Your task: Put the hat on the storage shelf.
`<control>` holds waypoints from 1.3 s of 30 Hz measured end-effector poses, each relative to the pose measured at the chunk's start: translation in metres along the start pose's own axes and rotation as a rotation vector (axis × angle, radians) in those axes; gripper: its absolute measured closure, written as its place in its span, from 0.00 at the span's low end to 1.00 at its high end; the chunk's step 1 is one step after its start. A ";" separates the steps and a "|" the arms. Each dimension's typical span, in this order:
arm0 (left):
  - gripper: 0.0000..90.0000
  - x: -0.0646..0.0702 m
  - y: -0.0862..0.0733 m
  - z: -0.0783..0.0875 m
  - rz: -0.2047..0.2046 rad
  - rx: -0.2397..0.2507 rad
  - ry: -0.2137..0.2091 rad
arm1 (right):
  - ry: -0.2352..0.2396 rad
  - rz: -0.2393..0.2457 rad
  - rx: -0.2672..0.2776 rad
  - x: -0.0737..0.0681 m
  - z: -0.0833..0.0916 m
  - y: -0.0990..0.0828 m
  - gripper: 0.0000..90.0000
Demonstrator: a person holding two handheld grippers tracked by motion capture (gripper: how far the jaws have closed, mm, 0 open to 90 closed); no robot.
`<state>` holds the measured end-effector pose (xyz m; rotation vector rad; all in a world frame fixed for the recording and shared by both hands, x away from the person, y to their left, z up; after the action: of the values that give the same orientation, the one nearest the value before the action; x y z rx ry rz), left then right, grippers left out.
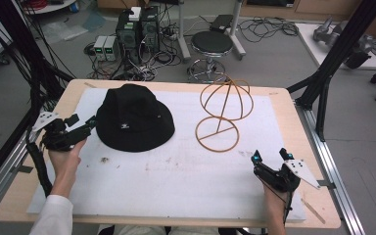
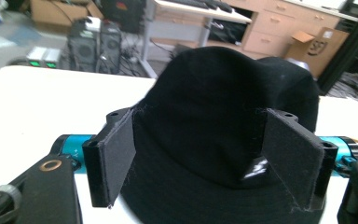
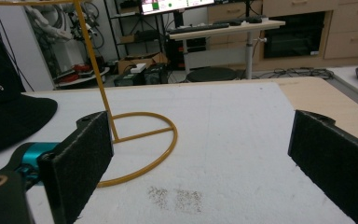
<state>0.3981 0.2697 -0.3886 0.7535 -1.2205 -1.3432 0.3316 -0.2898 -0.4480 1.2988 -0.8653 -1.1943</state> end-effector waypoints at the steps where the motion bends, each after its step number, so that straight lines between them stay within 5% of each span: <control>1: 0.29 0.003 0.001 -0.003 -0.005 -0.010 -0.004 | 0.000 0.000 0.000 0.000 0.000 0.000 0.06; 18: 0.29 0.028 0.007 -0.040 -0.124 -0.085 -0.004 | 0.019 0.000 0.003 -0.002 -0.002 0.001 0.06; 33: 0.31 0.052 0.007 -0.069 -0.162 -0.110 -0.023 | 0.019 0.019 0.001 -0.004 -0.003 0.001 0.06; 39: 0.31 0.062 -0.003 -0.083 -0.173 -0.154 -0.036 | 0.018 0.021 0.002 -0.004 -0.003 0.001 0.06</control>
<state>0.4638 0.1902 -0.4006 0.7404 -1.0845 -1.5799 0.3334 -0.2854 -0.4471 1.2970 -0.8650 -1.1642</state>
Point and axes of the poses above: each handheld gripper's, and its own axes: z roughly backward along the jaws, y roughly out of its top, x roughly to its right, the point moved 8 cm from there along -z, roughly forward along the jaws, and after that the axes turned 4 degrees about y, right-handed, at the moved point
